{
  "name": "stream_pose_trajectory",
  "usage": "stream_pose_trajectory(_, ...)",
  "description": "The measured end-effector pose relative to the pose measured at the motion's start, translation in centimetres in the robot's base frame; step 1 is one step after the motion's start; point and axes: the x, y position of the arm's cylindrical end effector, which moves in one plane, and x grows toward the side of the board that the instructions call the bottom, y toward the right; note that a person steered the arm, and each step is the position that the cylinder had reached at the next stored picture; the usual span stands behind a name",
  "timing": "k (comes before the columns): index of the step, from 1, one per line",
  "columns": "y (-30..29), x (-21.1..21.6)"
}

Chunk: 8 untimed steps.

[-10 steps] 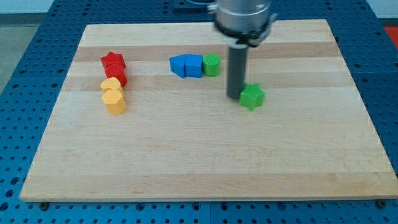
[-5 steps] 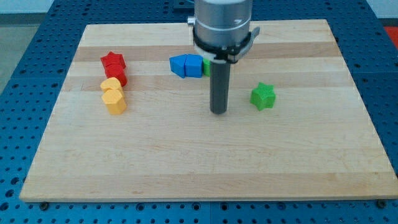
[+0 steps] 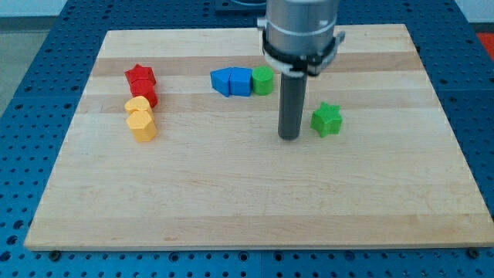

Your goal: Push green star slightly up

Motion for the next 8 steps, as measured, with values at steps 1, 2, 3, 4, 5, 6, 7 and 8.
stream_pose_trajectory(1, 3.7, 1.3)
stream_pose_trajectory(2, 6.3, -2.7)
stream_pose_trajectory(3, 6.3, -5.1)
stream_pose_trajectory(4, 7.7, -2.1)
stream_pose_trajectory(5, 10.2, -3.9)
stream_pose_trajectory(6, 9.6, -7.0)
stream_pose_trajectory(7, 7.3, -7.4)
stream_pose_trajectory(8, 5.2, -7.6)
